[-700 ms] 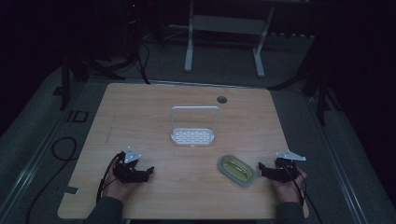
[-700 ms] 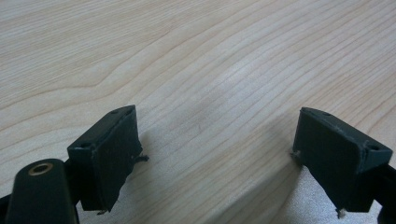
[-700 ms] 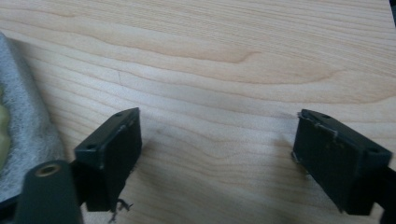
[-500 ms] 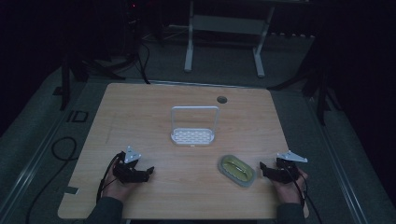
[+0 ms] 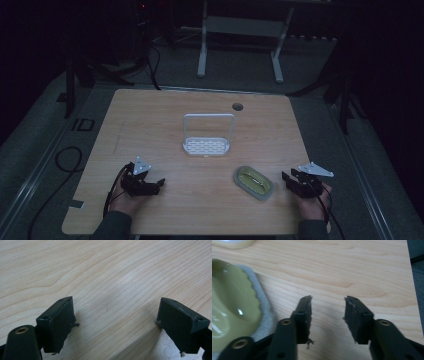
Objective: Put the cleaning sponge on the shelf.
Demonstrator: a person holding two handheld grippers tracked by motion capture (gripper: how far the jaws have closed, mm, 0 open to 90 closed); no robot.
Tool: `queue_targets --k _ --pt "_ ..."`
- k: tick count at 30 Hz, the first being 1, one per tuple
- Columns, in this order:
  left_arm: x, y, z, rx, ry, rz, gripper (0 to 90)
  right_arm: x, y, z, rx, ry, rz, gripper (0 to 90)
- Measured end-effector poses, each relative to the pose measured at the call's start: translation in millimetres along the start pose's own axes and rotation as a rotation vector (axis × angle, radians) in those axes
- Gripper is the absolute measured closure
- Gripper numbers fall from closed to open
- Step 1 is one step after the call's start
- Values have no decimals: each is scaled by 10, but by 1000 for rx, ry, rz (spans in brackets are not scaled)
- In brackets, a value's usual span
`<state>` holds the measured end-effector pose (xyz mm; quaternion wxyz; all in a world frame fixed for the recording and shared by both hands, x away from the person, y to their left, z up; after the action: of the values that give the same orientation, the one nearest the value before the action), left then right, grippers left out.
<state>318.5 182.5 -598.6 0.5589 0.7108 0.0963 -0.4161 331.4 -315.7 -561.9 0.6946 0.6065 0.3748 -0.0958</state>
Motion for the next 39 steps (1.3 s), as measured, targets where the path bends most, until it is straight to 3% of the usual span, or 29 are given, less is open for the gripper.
queue_targets --k 8,11,13,14,30,39 --pt "0 0 1 -1 1 0 147 -125 96 -142 -59 37 12 682" --pt "0 0 2 -2 1 1 147 -146 104 -223 -109 33 -1 684" --pt "0 0 3 -2 2 0 147 -151 104 -252 -118 38 -8 684" --pt "1 0 5 -4 3 1 147 -165 118 -306 -128 60 -11 674" --pt "1 1 5 -5 4 1 147 -244 317 -447 -151 149 -20 608" --pt "1 1 5 -5 4 1 147 -261 390 -496 -188 184 -58 603"
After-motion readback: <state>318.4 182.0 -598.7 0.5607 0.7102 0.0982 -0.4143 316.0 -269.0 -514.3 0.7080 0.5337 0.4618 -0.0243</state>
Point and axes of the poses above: each handheld gripper's, and its own axes: x roughly forward along the jaws, y roughly out of its top, z roughly to its right, the point moved 5 cm from there along x, roughly forward along the jaws, and after that the axes turned 3 degrees about y, right-handed, at the moved point
